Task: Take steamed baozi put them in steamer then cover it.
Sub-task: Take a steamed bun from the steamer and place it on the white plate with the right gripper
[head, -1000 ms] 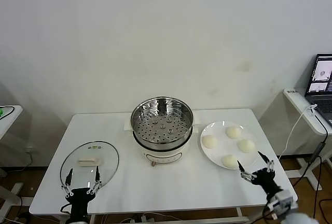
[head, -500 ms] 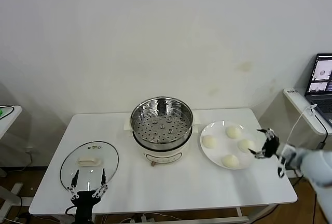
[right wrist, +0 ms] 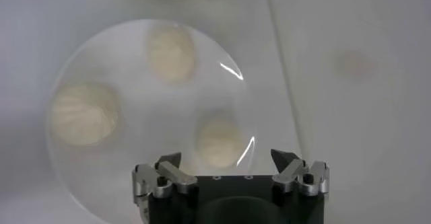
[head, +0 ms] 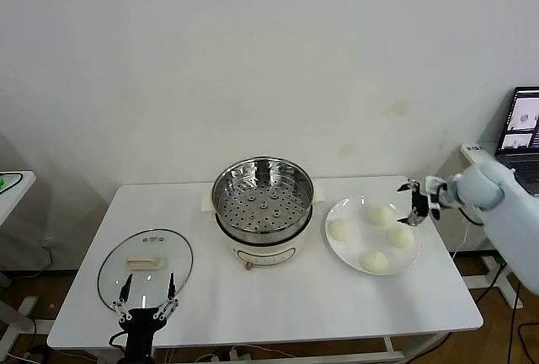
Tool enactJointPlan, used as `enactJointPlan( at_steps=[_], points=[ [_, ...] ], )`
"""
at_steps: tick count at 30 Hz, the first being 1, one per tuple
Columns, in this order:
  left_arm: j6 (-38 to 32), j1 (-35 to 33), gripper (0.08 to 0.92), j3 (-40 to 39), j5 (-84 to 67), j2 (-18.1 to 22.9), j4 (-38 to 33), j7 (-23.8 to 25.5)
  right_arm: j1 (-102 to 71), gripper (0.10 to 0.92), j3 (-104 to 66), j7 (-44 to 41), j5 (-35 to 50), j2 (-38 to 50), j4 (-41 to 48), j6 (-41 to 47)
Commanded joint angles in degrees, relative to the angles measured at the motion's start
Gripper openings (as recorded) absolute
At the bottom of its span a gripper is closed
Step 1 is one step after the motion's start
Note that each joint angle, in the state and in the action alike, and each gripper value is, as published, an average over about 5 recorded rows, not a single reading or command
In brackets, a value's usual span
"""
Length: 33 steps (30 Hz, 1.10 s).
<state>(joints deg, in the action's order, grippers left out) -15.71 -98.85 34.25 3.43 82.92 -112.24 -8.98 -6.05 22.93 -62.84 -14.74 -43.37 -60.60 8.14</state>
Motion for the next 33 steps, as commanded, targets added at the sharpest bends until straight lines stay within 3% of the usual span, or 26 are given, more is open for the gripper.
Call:
enactJointPlan(
  at_steps=[1,12,33],
  points=[
    [-0.01,0.81,0.823,0.29,-0.52,-0.45,1.07,0.12,12.32,0.823,14.9,-4.83,-1.06,-7.92,17.17,-1.08],
    [-0.13,1.64,0.823,0.98,-1.81,-1.18,1.93,0.14,11.33,0.823,10.78,-2.71,-8.1,-16.6,28.2,-4.22],
    [-1.59,0.32,0.823,1.47,-1.86,-1.26,1.97,0.04,9.42,0.823,3.45,0.58,-14.75,-23.66,36.04,-6.67]
  ],
)
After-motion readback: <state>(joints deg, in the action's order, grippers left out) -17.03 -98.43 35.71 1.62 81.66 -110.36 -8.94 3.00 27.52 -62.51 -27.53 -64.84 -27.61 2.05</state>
